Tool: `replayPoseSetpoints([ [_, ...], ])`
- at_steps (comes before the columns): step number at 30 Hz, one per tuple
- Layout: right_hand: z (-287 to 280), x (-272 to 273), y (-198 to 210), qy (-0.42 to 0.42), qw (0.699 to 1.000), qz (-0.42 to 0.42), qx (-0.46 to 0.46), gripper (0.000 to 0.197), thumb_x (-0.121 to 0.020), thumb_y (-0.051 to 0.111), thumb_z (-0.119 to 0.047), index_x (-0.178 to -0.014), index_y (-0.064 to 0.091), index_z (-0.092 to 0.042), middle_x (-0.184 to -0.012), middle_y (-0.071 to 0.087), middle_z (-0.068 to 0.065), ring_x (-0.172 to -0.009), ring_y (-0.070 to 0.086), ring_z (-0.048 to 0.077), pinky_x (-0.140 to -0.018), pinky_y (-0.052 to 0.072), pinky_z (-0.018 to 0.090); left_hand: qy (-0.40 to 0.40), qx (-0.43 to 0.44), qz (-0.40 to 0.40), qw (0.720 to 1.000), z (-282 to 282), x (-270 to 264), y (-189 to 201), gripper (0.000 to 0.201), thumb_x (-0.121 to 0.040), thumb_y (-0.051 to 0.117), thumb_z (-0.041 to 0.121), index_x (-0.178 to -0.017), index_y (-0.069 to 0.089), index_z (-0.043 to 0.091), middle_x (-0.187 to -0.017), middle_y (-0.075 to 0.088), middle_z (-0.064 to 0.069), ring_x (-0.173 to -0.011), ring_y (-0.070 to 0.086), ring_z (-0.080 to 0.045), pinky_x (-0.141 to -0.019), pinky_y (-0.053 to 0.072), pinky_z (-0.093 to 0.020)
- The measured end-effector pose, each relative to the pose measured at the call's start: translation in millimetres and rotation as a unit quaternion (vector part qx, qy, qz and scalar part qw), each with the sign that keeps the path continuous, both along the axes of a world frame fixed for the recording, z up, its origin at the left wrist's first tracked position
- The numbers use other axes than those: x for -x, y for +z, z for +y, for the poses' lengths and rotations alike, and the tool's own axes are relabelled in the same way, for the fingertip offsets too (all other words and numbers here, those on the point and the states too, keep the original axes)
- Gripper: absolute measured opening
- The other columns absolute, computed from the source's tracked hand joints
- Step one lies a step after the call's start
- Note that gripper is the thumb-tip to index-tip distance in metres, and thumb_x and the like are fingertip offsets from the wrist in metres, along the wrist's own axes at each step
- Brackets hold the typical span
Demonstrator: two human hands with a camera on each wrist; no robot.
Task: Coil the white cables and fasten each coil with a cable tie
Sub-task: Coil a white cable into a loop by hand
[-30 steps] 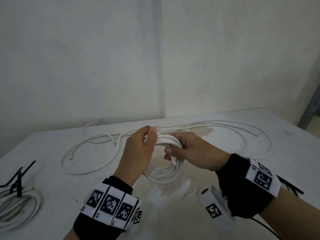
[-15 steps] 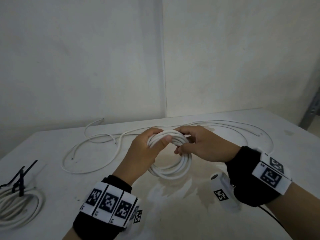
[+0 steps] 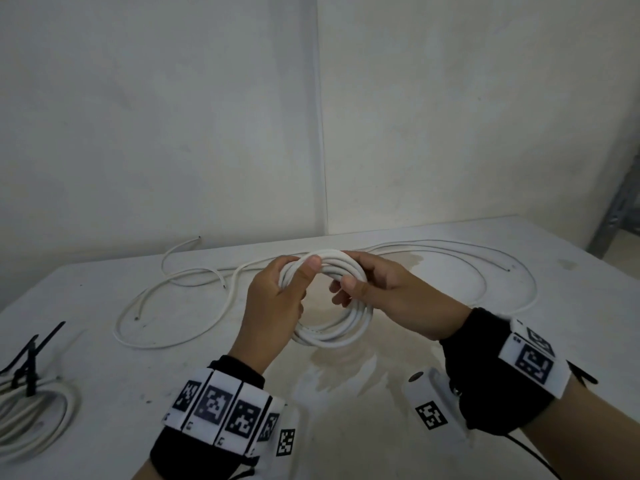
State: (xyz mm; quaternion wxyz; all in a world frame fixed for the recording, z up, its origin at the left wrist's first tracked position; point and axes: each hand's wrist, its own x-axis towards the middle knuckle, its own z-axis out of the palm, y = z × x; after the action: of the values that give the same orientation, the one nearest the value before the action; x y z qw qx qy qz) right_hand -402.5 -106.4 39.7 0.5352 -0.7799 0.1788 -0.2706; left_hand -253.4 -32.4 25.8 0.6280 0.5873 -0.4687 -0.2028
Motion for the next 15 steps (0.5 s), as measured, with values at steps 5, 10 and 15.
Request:
replayPoseSetpoints([
  [5,-0.8,4.1,-0.4,-0.041,0.998,0.001,0.057,0.023,-0.095,0.046,-0.015,-0.116,0.053,-0.021,-0.076,0.054,-0.007,-0.065,0.054,0.0,-0.065,0.045,0.016,-0.036,-0.022,-0.01,0.999,2.2,5.8,-2.7,0.024,-0.09,0.051,0.033,-0.082,0.062,0.014,-0.046,0.048,0.008,-0.042,0.044,-0.007,-0.043,0.039,-0.018],
  [10,-5.5,9.0,-4.1,-0.037,0.994,0.047,0.092,0.023,-0.097,0.042,-0.016,-0.117,0.052,-0.022,-0.085,0.054,0.005,-0.068,0.049,0.004,-0.071,0.045,0.027,-0.123,-0.145,0.015,0.982,4.2,0.7,5.4,0.027,-0.094,0.045,0.026,-0.083,0.059,0.007,-0.058,0.062,0.002,-0.054,0.061,-0.012,-0.055,0.046,-0.028],
  [15,-6.9,10.9,-2.1,-0.024,0.992,0.046,0.111,0.023,-0.097,0.043,-0.014,-0.117,0.052,-0.02,-0.082,0.054,0.009,-0.064,0.044,0.002,-0.064,0.04,0.017,-0.15,-0.174,0.09,0.969,3.9,9.9,12.2,0.028,-0.096,0.036,0.018,-0.078,0.055,0.005,-0.057,0.058,-0.003,-0.046,0.055,-0.013,-0.048,0.048,-0.023],
])
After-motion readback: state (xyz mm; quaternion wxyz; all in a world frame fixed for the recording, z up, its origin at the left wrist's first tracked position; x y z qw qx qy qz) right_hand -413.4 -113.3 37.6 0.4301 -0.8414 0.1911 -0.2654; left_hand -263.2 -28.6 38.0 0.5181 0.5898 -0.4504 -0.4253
